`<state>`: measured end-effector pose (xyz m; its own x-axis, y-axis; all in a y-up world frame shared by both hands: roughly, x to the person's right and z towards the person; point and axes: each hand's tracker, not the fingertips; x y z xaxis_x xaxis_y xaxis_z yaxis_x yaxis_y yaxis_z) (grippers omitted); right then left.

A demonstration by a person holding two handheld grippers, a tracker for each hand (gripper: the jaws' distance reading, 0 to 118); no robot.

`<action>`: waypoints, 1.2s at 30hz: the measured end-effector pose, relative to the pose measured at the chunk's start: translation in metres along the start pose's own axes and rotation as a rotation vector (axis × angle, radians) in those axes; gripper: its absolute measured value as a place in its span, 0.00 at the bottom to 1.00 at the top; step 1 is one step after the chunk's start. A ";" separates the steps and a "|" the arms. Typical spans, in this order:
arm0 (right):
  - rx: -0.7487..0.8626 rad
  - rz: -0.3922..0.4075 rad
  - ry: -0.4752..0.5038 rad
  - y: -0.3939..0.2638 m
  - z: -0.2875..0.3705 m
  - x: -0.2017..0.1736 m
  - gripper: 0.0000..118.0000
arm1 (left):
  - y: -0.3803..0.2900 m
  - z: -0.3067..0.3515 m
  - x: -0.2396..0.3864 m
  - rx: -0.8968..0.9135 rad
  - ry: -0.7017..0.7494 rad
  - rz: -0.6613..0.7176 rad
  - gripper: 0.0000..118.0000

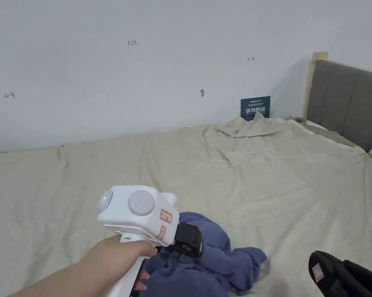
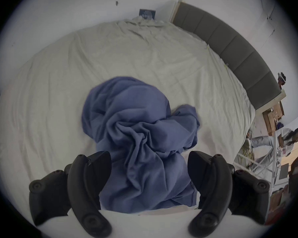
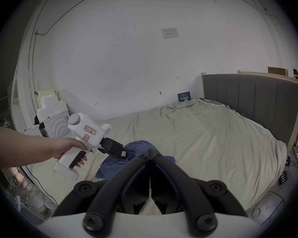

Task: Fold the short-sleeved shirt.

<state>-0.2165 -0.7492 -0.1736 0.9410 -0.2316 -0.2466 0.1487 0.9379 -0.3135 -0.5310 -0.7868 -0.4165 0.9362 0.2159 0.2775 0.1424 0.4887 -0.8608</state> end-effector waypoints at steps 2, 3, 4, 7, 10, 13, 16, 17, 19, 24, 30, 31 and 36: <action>0.011 0.009 -0.003 0.005 0.005 -0.003 0.02 | -0.007 0.028 -0.003 0.071 0.003 -0.008 0.82; 0.017 0.012 -0.007 0.008 0.007 -0.004 0.02 | -0.015 0.046 -0.003 0.157 0.067 -0.051 0.82; 0.024 0.014 -0.017 0.010 0.008 -0.006 0.02 | -0.019 0.063 -0.004 0.256 0.123 -0.074 0.82; 0.026 0.010 -0.031 0.019 0.012 -0.007 0.02 | -0.053 0.122 -0.015 0.475 0.184 -0.053 0.83; 0.038 -0.004 -0.017 0.024 0.018 -0.008 0.02 | -0.091 0.163 -0.023 0.594 0.184 0.027 0.83; 0.085 0.031 -0.011 0.028 0.028 -0.019 0.02 | -0.132 0.191 -0.032 0.688 0.196 0.100 0.83; 0.096 0.067 -0.004 0.029 0.031 -0.028 0.02 | -0.181 0.214 -0.035 0.789 0.215 0.170 0.83; 0.100 0.075 -0.003 0.029 0.032 -0.031 0.02 | -0.194 0.219 -0.035 0.825 0.227 0.183 0.83; 0.103 0.080 -0.001 0.027 0.033 -0.037 0.02 | -0.214 0.225 -0.032 0.858 0.250 0.192 0.77; 0.117 0.083 0.009 0.018 0.034 -0.051 0.02 | -0.249 0.234 -0.019 0.946 0.313 0.155 0.15; 0.133 0.104 0.014 0.010 0.035 -0.063 0.02 | -0.278 0.241 -0.017 1.044 0.285 0.179 0.00; 0.135 0.109 0.014 0.009 0.036 -0.064 0.02 | -0.281 0.242 -0.018 1.053 0.279 0.185 0.00; 0.150 0.117 0.017 0.002 0.038 -0.066 0.02 | -0.291 0.247 -0.017 1.048 0.312 0.196 0.00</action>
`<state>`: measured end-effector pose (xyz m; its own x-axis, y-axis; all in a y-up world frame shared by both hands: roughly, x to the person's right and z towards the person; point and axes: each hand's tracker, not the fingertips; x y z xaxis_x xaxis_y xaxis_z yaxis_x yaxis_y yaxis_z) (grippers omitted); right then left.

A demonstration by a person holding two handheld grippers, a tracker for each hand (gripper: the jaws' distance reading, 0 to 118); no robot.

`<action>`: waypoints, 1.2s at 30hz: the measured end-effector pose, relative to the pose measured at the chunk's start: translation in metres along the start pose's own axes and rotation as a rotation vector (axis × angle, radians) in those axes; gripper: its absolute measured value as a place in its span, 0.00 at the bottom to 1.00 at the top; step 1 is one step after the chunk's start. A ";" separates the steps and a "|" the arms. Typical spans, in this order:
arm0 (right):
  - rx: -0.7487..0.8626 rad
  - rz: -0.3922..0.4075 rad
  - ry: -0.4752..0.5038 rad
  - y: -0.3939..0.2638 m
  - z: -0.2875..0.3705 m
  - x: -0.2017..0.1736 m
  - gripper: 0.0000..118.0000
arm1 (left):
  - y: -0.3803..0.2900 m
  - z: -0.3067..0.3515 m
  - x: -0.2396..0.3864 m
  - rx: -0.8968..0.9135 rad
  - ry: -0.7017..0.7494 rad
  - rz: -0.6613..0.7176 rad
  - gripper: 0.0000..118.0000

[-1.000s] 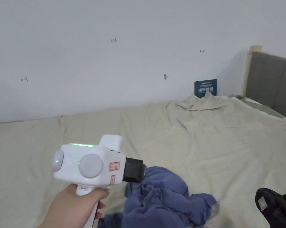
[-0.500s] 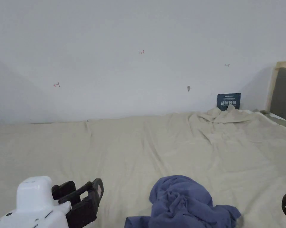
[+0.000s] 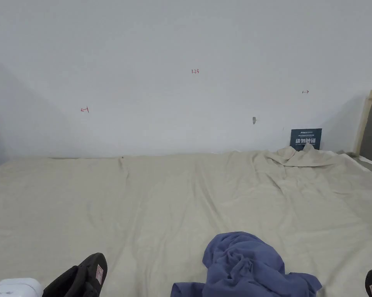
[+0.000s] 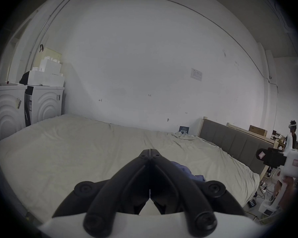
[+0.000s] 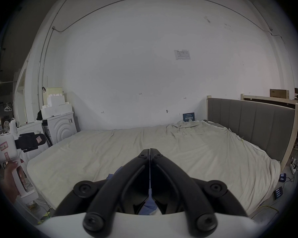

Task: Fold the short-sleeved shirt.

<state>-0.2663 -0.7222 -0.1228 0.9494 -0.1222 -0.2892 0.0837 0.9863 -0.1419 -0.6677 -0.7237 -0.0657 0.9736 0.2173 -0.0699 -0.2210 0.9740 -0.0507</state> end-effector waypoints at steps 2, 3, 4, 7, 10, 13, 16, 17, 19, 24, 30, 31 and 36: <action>0.005 0.008 -0.010 -0.003 -0.002 0.000 0.02 | 0.000 0.002 -0.001 -0.008 0.002 0.018 0.00; 0.009 0.012 -0.019 -0.003 -0.003 -0.001 0.02 | 0.000 0.002 -0.001 -0.018 0.004 0.011 0.00; 0.006 0.012 -0.016 -0.003 -0.005 -0.001 0.02 | 0.000 0.000 0.000 -0.020 0.008 0.008 0.00; 0.001 -0.007 -0.003 -0.003 -0.009 0.001 0.02 | 0.007 -0.018 0.004 -0.067 0.006 -0.017 0.00; -0.017 -0.003 0.011 -0.004 -0.015 0.002 0.02 | 0.012 -0.080 0.010 -0.354 -0.041 -0.066 0.00; -0.029 -0.003 0.024 -0.009 -0.019 0.004 0.02 | -0.019 -0.150 0.010 -0.571 -0.091 -0.060 0.00; -0.051 -0.006 0.037 -0.015 -0.025 0.006 0.02 | -0.054 -0.201 0.009 -0.724 -0.091 -0.022 0.00; -0.058 -0.002 0.037 -0.018 -0.026 0.008 0.02 | -0.065 -0.220 0.009 -0.787 -0.082 -0.043 0.00; -0.077 0.004 0.040 -0.022 -0.030 0.012 0.02 | -0.080 -0.243 0.010 -0.847 -0.073 -0.055 0.00; -0.123 -0.007 0.039 -0.035 -0.039 0.023 0.02 | -0.112 -0.284 0.009 -0.927 -0.057 -0.073 0.00; -0.156 -0.038 0.037 -0.044 -0.050 0.031 0.02 | -0.149 -0.313 0.015 -1.095 0.040 -0.174 0.86; -0.160 -0.042 0.037 -0.045 -0.051 0.032 0.02 | -0.152 -0.317 0.017 -1.088 0.068 -0.208 0.86; -0.167 -0.046 0.037 -0.050 -0.057 0.035 0.02 | -0.176 -0.331 0.024 -1.173 0.045 -0.247 0.88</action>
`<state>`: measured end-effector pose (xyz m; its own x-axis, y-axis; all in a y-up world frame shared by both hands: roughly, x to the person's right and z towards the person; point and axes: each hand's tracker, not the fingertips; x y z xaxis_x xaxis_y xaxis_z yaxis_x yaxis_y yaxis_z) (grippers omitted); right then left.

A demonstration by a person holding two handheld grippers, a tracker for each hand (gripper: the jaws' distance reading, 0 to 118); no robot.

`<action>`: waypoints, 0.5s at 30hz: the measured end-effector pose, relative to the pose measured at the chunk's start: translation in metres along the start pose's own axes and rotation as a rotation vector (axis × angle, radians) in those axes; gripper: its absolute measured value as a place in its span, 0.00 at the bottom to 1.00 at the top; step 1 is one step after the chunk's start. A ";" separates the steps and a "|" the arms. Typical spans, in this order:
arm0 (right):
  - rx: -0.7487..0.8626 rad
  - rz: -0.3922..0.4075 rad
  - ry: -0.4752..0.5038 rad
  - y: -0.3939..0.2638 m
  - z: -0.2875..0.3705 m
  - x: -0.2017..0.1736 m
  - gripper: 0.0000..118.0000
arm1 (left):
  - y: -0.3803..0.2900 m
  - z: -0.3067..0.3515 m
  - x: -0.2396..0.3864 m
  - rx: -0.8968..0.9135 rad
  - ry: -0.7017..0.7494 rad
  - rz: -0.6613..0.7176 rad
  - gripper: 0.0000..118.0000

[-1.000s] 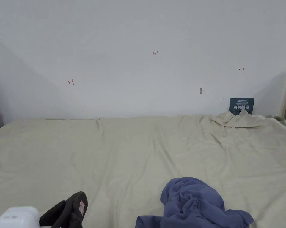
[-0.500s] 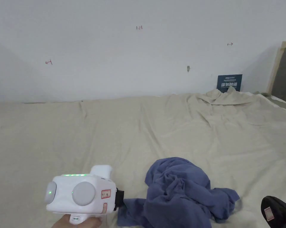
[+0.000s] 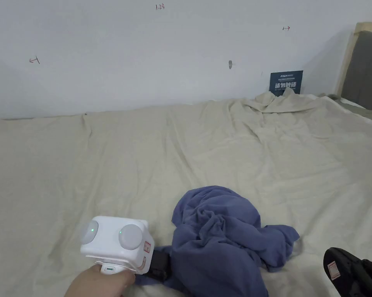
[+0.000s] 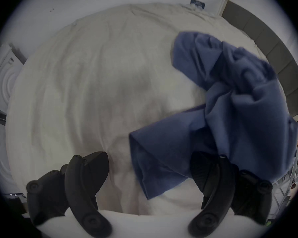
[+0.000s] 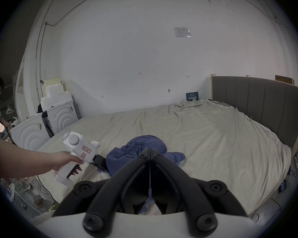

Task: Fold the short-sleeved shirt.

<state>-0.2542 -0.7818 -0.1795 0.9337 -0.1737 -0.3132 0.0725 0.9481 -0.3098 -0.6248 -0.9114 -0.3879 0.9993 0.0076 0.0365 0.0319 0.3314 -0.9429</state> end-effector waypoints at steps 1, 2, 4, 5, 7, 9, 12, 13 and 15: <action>-0.004 -0.001 0.002 -0.002 -0.001 0.001 0.02 | 0.001 -0.002 0.003 0.007 0.034 -0.024 0.88; -0.008 -0.002 0.001 -0.002 -0.002 0.001 0.02 | 0.003 -0.004 0.004 -0.006 0.020 -0.014 0.89; -0.013 -0.004 0.001 -0.004 -0.005 0.002 0.02 | 0.008 -0.007 0.006 -0.023 0.028 -0.009 0.92; -0.016 -0.006 0.000 -0.004 -0.005 0.002 0.02 | 0.008 -0.007 0.008 -0.035 0.031 -0.008 0.92; -0.022 -0.009 -0.001 -0.005 -0.007 0.002 0.02 | 0.009 -0.006 0.010 -0.044 0.039 -0.011 0.92; -0.025 -0.014 -0.003 -0.007 -0.008 0.003 0.02 | 0.010 -0.003 0.010 -0.048 0.030 -0.019 0.86; -0.029 -0.021 -0.004 -0.008 -0.009 0.003 0.02 | 0.009 0.009 0.017 -0.023 0.003 -0.067 0.63; -0.030 -0.021 -0.005 -0.009 -0.009 0.003 0.02 | 0.009 0.011 0.020 -0.017 -0.001 -0.084 0.57; -0.034 -0.024 -0.005 -0.009 -0.009 0.004 0.02 | 0.008 0.012 0.024 -0.003 0.014 -0.114 0.44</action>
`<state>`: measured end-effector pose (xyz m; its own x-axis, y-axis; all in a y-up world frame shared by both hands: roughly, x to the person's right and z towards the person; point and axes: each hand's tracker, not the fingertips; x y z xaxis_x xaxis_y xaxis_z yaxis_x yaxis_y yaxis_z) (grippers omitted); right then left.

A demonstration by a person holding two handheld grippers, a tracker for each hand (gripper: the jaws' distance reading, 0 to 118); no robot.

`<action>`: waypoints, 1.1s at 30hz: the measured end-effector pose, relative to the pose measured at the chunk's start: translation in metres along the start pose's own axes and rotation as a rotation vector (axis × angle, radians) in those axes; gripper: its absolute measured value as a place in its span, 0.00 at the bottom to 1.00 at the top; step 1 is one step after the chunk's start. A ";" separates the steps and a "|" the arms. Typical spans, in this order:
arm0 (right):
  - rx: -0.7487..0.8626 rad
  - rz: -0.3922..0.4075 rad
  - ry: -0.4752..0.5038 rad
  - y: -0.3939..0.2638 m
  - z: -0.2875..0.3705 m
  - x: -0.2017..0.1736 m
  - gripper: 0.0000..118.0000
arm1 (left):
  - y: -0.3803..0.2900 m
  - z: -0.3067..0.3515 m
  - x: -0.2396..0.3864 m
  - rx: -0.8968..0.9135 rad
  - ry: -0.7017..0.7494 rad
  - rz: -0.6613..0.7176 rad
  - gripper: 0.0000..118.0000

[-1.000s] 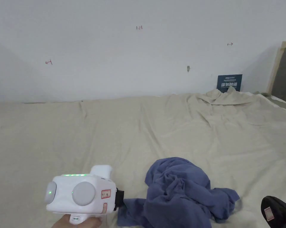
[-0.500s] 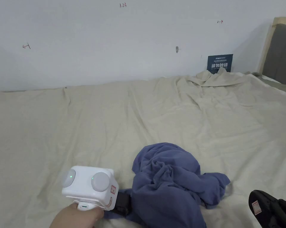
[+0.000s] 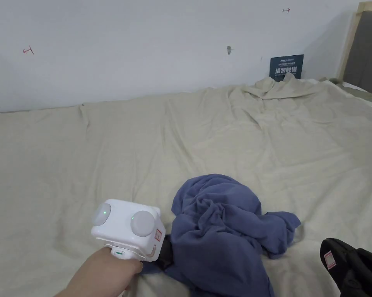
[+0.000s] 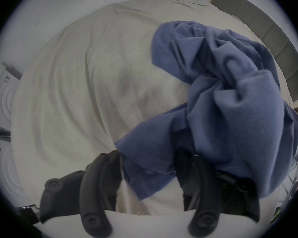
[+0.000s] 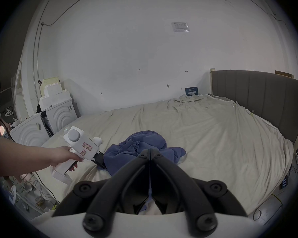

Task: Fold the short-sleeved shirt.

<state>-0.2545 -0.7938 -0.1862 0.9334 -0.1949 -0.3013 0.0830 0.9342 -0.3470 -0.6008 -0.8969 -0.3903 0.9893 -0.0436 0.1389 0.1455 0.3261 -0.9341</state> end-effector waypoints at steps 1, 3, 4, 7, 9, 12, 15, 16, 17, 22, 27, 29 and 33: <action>-0.001 0.000 -0.001 0.000 0.000 0.000 0.02 | -0.001 0.000 -0.002 0.006 -0.003 0.004 0.36; -0.003 -0.003 -0.003 0.000 0.000 0.001 0.02 | -0.001 0.004 -0.008 0.036 -0.002 0.024 0.13; -0.002 -0.005 -0.004 0.000 0.001 0.002 0.02 | -0.001 0.007 -0.012 0.062 -0.003 0.037 0.07; -0.002 -0.009 -0.011 0.001 0.003 0.006 0.02 | -0.009 0.013 -0.032 0.090 -0.099 0.116 0.04; -0.002 -0.005 -0.021 0.001 0.003 0.009 0.02 | -0.011 0.016 -0.040 0.103 -0.109 0.130 0.04; 0.006 -0.004 -0.034 0.005 0.003 0.014 0.02 | -0.015 0.026 -0.042 0.137 -0.118 0.140 0.04; 0.016 -0.016 -0.028 0.015 0.000 0.025 0.02 | -0.021 0.041 -0.042 0.195 -0.109 0.108 0.04; 0.017 -0.018 -0.023 0.021 -0.004 0.029 0.02 | -0.023 0.045 -0.044 0.203 -0.110 0.108 0.04; 0.015 -0.013 -0.020 0.027 -0.010 0.033 0.02 | -0.024 0.046 -0.045 0.209 -0.113 0.111 0.04; -0.302 -0.024 0.133 0.062 -0.088 0.065 0.02 | -0.029 0.053 -0.058 0.240 -0.155 0.178 0.04; -0.643 0.024 0.047 0.072 -0.194 0.092 0.03 | -0.030 0.054 -0.052 0.248 -0.139 0.141 0.04; -0.719 0.124 -0.034 0.068 -0.226 0.090 0.31 | -0.030 0.055 -0.050 0.244 -0.136 0.131 0.04; -0.839 0.022 -0.053 0.055 -0.277 0.101 0.68 | -0.031 0.054 -0.050 0.238 -0.146 0.125 0.04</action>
<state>-0.2521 -0.8451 -0.4821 0.9487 -0.1451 -0.2811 -0.2033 0.4010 -0.8932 -0.6548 -0.8535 -0.3504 0.9859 0.1409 0.0897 0.0008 0.5330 -0.8461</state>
